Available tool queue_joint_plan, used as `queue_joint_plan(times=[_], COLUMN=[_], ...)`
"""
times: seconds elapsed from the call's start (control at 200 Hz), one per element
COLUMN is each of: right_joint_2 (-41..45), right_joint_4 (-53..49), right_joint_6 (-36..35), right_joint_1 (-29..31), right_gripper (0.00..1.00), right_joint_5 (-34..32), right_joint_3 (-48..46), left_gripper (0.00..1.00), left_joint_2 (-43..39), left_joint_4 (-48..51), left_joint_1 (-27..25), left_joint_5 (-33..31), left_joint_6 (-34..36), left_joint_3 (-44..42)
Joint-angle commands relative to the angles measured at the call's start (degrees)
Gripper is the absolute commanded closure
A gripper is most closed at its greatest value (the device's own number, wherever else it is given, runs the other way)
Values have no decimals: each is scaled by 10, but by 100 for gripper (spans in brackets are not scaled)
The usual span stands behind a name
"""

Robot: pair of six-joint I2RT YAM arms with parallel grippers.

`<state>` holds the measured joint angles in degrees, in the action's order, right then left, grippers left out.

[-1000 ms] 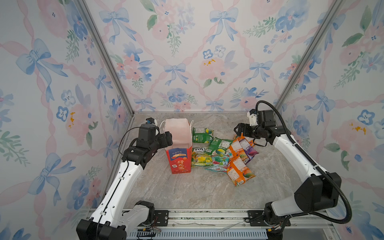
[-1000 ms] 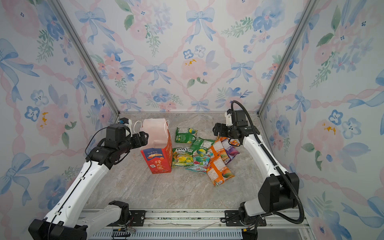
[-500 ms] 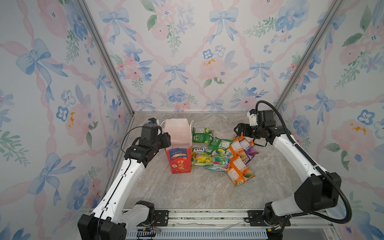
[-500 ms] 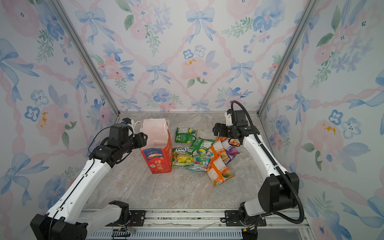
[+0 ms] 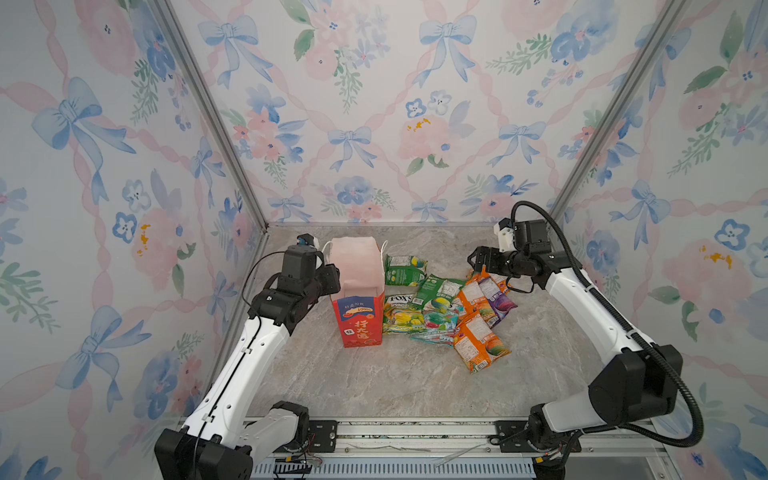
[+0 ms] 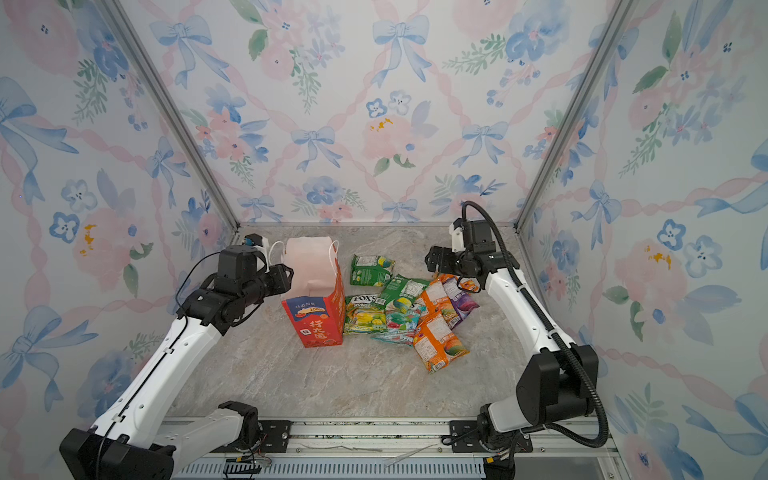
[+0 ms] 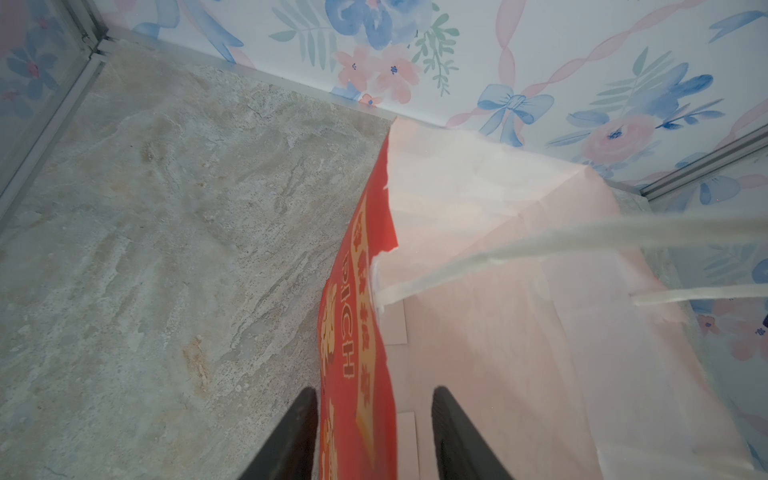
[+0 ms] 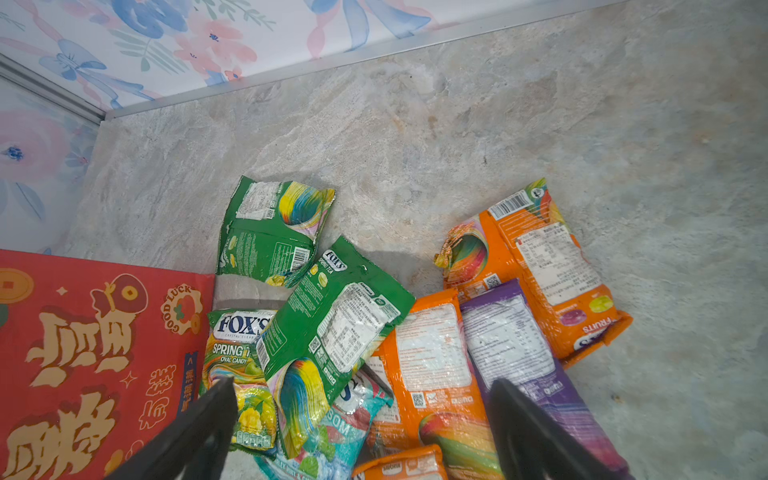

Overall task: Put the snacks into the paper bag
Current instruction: 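Close the left gripper on the bag rim while the right lowers toward snacks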

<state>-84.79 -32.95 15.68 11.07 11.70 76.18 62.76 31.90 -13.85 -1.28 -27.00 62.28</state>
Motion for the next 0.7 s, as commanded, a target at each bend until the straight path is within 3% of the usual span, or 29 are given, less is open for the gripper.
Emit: queue_joint_plan(times=[0.0, 0.12, 0.325, 0.695], right_joint_2=[-7, -9, -12, -14], right_joint_4=[-22, -22, -22, -29], right_joint_6=[2, 4, 3, 2], right_joint_1=[10, 12, 15, 21], right_gripper=[3, 3, 3, 3], right_joint_5=[7, 7, 7, 10], right_joint_3=[12, 12, 14, 21], left_gripper=[52, 54, 71, 78], left_joint_2=[5, 3, -4, 2], left_joint_4=[9, 9, 9, 9], left_joint_1=[-2, -2, -2, -3], left_joint_5=[-2, -7, -9, -8], left_joint_6=[4, 6, 9, 11], left_joint_3=[18, 26, 31, 26])
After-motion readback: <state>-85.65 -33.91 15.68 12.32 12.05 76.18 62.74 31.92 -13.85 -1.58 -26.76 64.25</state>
